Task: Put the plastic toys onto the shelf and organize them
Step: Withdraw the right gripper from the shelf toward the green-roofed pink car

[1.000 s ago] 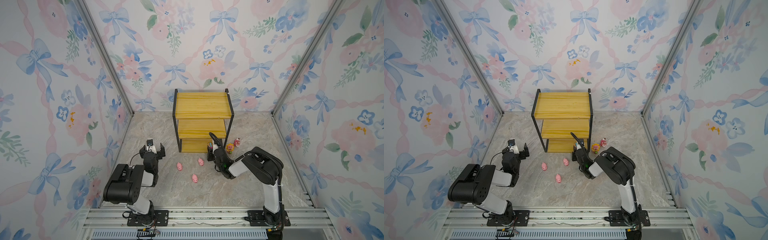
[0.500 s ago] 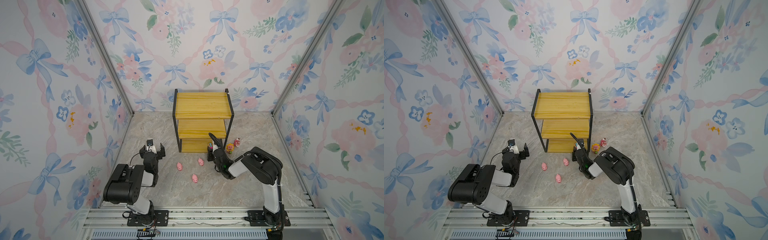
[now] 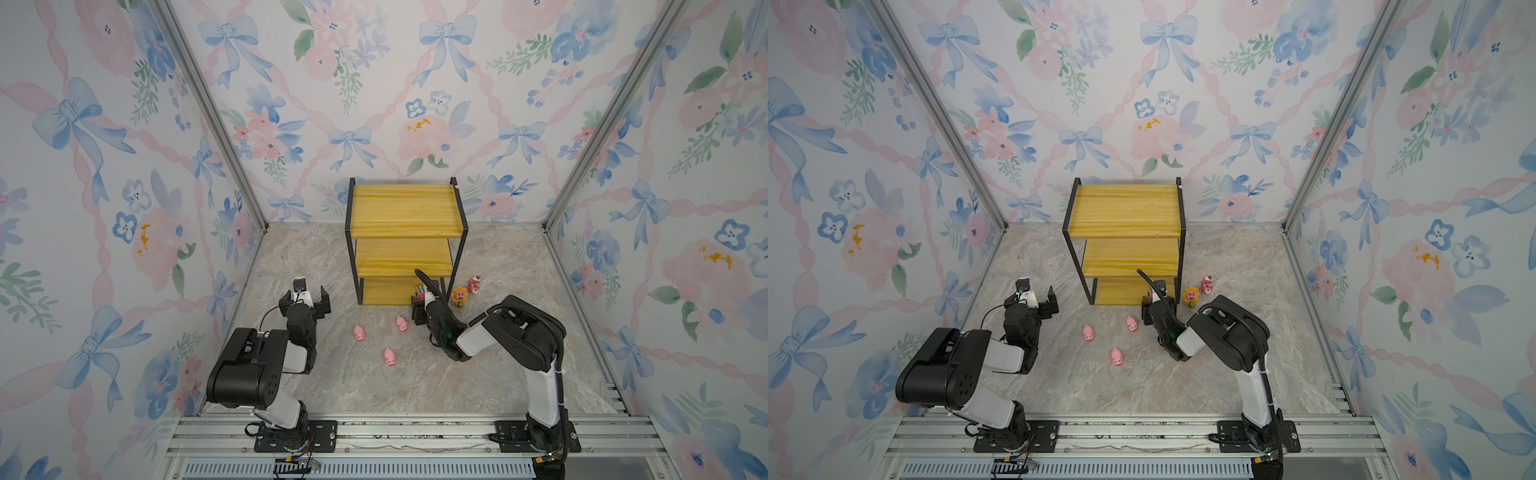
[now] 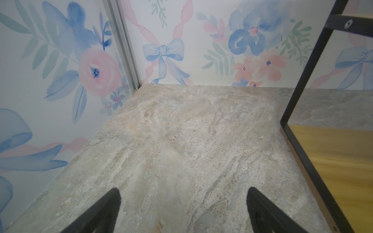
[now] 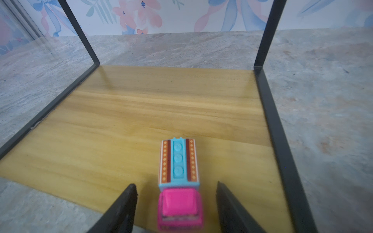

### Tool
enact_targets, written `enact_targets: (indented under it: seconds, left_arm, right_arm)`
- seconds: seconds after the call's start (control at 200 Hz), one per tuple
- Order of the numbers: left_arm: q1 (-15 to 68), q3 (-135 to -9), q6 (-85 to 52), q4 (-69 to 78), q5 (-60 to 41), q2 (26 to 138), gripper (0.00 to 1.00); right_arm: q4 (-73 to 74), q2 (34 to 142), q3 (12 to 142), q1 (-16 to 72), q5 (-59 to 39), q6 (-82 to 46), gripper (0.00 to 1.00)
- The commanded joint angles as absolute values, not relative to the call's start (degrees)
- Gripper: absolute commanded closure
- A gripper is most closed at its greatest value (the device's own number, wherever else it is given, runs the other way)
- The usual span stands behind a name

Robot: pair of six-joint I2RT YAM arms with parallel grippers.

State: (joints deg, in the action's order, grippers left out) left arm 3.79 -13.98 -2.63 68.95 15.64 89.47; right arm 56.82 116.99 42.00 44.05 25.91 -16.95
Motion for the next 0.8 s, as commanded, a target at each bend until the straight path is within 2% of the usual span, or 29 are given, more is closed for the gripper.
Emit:
enact_targets:
  seconds: [0.0,0.195,0.47,0.655,0.795]
  left_arm:
    - [4.0,-13.4,-2.7,69.6,15.6,89.6,0.02]
    - [4.0,-13.4,-2.7,69.7,15.6,89.6,0.02]
    - [4.0,-13.4,-2.7,69.6,15.6,89.6,0.02]
    - [4.0,-13.4,-2.7,69.7,15.6,89.6,0.02]
    - [4.0,-13.4,-2.7,69.7,15.7,89.6,0.02]
  right_arm:
    - [56.6,115.4,40.0,44.5,28.3,-16.8,0.31]
    - [56.5,113.5,38.5,45.0,29.5,-15.5,0.21]
    - [53.2,106.6,34.2,47.7,30.4,-14.9,0.18]
    - [41.8,95.3,30.1,51.3,29.7,-14.9,0.18]
    - [30.2,79.0,23.8,49.1,22.5,-20.5,0.19]
